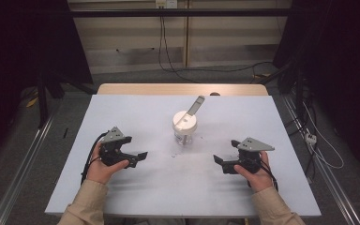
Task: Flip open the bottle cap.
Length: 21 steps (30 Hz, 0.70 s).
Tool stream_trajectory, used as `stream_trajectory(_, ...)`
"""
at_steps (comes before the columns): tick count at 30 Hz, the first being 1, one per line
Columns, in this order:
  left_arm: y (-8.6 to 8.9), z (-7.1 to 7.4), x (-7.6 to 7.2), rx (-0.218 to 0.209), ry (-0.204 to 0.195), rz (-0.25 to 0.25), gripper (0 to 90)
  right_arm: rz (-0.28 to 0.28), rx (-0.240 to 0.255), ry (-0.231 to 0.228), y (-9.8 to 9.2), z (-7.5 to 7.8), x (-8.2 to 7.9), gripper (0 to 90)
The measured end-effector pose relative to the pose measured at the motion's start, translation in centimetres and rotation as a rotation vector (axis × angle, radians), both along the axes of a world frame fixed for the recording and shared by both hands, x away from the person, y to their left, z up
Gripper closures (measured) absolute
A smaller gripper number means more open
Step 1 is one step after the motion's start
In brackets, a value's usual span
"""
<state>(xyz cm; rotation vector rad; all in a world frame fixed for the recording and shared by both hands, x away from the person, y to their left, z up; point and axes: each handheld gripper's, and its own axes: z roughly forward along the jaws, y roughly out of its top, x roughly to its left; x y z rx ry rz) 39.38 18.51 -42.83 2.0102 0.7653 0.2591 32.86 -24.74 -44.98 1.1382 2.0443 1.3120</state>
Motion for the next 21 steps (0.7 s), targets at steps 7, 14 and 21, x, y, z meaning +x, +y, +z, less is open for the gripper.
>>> stream_trajectory(7, 1.2, -0.3, -0.4, -0.001, 0.004, 0.016, 6.4, -0.008, -0.004, -0.002, -0.4, 0.0, -0.3, 7.2)
stream_trajectory(14, 2.2, -0.6, -0.9, 0.011, 0.011, 0.031, 6.4, -0.019, -0.004, 0.000, -1.0, -0.1, -0.7, 7.4)
stream_trajectory(21, 2.9, -0.9, -1.3, 0.012, 0.014, 0.045, 6.4, -0.030, -0.006, -0.002, -1.7, -0.2, -1.2, 7.4)
